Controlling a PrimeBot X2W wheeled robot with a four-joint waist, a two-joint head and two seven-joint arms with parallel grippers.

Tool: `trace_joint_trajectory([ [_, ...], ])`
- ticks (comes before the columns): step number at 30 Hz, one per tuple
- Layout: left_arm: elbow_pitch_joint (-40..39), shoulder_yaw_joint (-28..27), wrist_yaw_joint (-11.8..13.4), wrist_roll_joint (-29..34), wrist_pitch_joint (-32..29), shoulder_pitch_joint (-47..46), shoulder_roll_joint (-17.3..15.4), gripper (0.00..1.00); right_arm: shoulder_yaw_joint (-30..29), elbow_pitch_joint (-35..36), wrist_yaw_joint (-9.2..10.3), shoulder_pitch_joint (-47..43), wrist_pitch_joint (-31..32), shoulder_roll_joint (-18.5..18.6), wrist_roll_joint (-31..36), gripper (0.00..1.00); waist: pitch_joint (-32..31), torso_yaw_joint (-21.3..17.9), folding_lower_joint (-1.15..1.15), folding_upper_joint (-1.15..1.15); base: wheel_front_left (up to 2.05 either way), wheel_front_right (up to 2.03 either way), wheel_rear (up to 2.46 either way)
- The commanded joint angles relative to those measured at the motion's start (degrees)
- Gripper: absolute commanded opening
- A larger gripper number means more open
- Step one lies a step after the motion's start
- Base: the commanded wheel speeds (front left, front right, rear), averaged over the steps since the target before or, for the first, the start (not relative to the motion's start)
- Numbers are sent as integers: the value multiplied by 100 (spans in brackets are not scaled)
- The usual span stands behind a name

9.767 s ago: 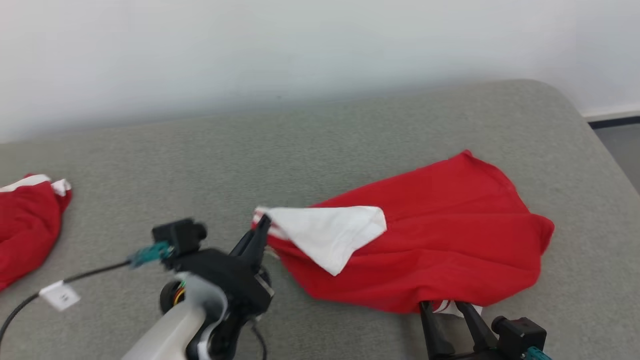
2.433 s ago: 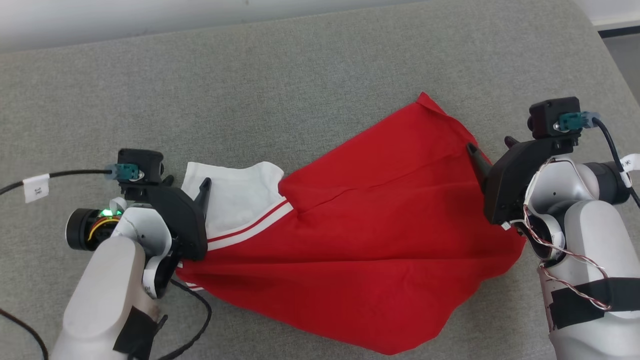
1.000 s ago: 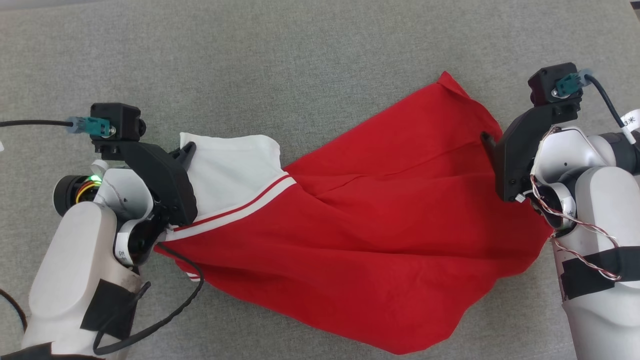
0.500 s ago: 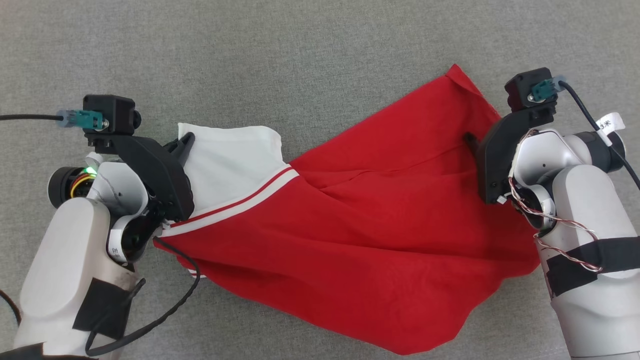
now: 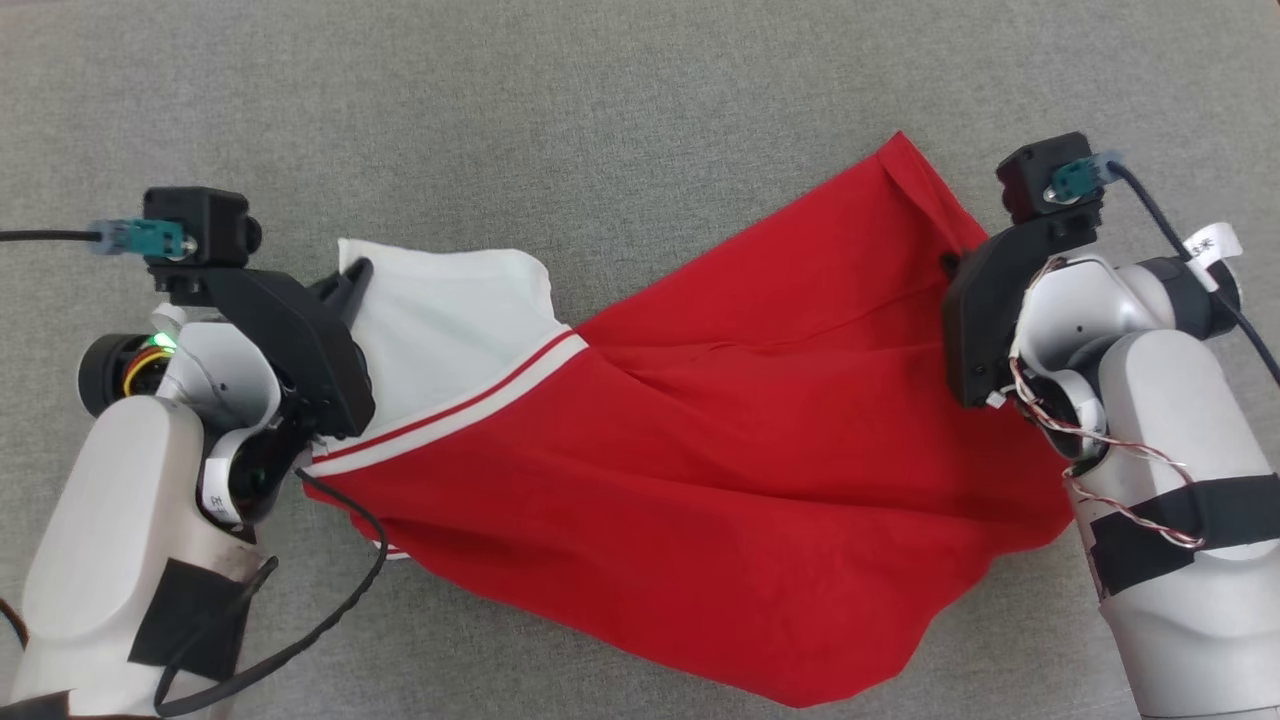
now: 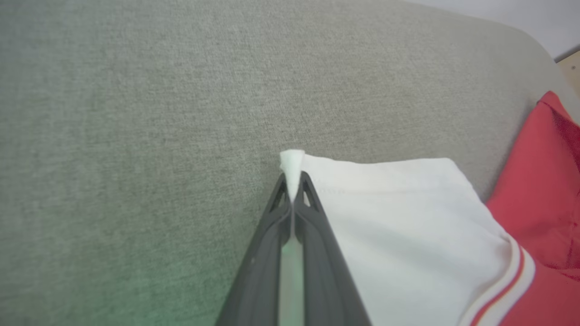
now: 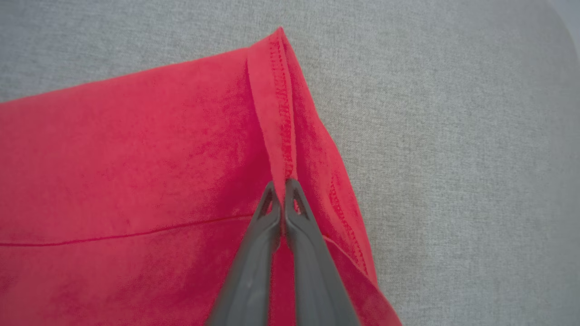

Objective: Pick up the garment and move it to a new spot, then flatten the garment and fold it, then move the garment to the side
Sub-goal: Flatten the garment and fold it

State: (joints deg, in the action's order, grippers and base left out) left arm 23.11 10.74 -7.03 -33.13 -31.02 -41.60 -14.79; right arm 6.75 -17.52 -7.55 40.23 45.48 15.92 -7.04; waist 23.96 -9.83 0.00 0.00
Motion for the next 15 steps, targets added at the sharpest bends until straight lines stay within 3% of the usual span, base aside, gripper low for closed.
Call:
trace_joint_trajectory([
  [1,-62,-40,20,-25,122,37,-39,0,-56,47,14,-19,-75,-14,0,0,-24,-4,0,0,0,0,0],
  [6,-199,-195,-14,-329,440,-90,40,0,-322,66,14,51,-272,-78,-112,0,-137,5,0,0,0,0,0],
  [15,-573,-318,-54,-769,907,-445,-56,0,-1220,137,13,163,-609,-657,-921,0,-506,43,0,0,0,0,0],
])
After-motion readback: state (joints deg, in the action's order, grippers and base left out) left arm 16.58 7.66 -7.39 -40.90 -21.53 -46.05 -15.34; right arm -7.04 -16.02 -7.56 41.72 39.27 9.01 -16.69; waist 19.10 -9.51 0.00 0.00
